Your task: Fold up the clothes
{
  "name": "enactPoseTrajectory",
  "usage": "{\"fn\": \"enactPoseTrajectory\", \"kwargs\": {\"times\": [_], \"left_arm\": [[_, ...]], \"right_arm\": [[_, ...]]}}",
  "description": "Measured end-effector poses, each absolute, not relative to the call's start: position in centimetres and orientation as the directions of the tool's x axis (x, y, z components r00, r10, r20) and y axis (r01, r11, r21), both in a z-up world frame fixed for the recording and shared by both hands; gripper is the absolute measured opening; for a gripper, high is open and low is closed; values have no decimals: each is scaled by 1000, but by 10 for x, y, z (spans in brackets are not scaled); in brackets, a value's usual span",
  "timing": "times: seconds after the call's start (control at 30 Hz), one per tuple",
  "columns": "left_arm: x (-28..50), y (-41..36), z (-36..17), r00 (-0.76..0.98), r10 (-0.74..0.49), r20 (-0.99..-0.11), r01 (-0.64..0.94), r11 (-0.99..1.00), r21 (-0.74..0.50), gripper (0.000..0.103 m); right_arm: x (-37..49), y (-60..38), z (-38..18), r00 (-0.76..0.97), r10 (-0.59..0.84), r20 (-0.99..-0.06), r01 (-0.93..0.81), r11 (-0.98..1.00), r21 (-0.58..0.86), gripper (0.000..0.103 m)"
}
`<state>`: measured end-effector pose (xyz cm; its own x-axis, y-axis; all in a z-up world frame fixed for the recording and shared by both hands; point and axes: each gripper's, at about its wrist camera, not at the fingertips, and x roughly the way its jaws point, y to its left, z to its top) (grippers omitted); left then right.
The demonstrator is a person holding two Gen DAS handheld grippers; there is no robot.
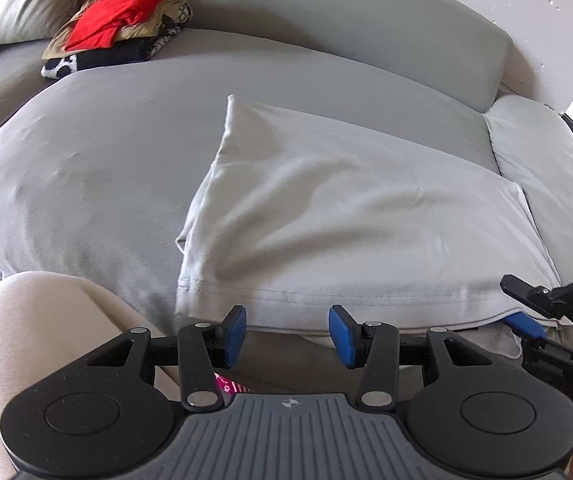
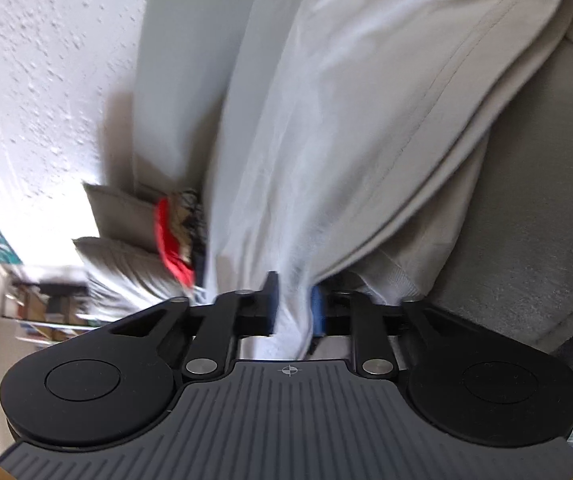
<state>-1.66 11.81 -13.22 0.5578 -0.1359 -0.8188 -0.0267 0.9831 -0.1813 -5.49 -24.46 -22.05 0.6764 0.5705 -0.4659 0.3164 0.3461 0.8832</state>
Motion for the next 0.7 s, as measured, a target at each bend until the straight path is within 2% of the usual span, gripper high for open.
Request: {"fn": "enactPoseTrajectory", "kwargs": {"times": [0.03,0.33,0.5,0.6,0.7], "left_arm": [[-17,118,-132,558,-134,-819,-30,983,-181,44],[-14,130,-127,569,-115,-814,-59,982,-180,45],[-5,171,-122,579,-33,-815,-209,960,-187,46],[0,189,-126,555,-64,-830,-231,946,-228,45],[7,189,-133,533,-115,-839,-188,950,-249,45]], "right_arm": [[-53,-242,-218,662,563,-495,324,380,866,4],[-70,-262,-200,624,576,-529,339,410,847,0],[-69,-266,-207,607,588,-535,353,403,844,0],[-66,-263,-211,601,597,-532,356,396,847,1],[-63,-261,-212,600,598,-532,363,389,846,1]]}}
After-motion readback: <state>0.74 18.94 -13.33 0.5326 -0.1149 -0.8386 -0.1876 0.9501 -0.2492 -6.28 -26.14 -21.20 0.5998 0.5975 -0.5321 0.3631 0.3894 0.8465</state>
